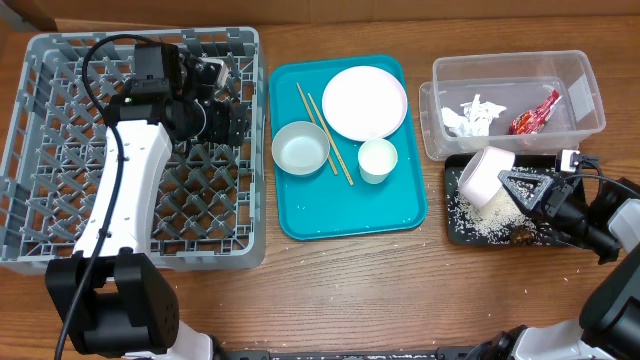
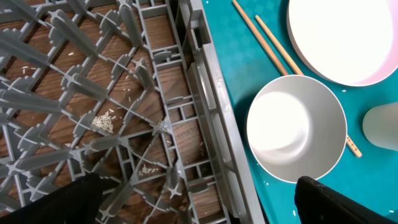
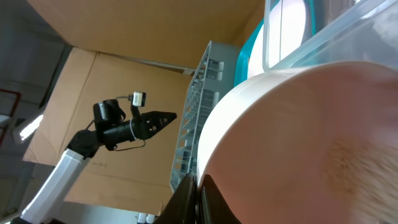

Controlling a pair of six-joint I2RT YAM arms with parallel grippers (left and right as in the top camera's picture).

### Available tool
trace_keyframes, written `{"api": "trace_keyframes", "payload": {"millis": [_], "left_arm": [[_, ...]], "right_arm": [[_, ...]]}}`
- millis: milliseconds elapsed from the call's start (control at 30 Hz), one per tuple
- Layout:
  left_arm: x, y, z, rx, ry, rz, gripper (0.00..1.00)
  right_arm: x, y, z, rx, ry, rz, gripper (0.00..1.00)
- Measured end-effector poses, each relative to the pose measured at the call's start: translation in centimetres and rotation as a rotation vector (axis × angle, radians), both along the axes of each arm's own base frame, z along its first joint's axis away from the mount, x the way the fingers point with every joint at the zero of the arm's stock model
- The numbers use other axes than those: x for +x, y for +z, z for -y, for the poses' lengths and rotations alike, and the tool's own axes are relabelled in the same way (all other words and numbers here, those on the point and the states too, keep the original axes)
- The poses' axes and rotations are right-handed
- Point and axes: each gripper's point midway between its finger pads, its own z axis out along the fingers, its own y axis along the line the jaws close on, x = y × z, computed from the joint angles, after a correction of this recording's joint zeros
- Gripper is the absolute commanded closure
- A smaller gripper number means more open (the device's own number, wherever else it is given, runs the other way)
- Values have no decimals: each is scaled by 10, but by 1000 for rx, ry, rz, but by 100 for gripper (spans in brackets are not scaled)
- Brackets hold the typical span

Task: Sort waste into correct bins and load items into the dishwasher
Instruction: 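Carry the pink bowl right and tip rice onto the black tray, then set the pink bowl back on the teal tray with right gripper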

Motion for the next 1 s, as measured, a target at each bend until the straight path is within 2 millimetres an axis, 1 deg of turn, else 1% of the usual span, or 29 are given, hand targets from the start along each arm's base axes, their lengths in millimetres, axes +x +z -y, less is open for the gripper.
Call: {"api": "trace_keyframes", "payload": {"millis": [133, 233, 467, 700, 833, 933, 1000], "left_arm": [[0, 0, 0, 0, 0, 0, 0], [0, 0, 0, 0, 0, 0, 0], [0, 0, 0, 0, 0, 0, 0], [0, 0, 0, 0, 0, 0, 0], [0, 0, 0, 0, 0, 0, 0], [0, 0, 0, 0, 0, 0, 0], [0, 0, 0, 0, 0, 0, 0]], "right_arm": [[-4, 3, 1, 43, -14, -53, 96], [-4, 11, 7, 85, -33, -102, 96], [-1, 14, 16, 93, -57, -104, 96], [-5, 17, 13, 139, -61, -161, 96], [-12, 30, 1, 153, -35, -202, 96], [-14, 53, -16, 71, 35, -163, 96], [-13, 70, -33, -20, 110, -98, 96]]}}
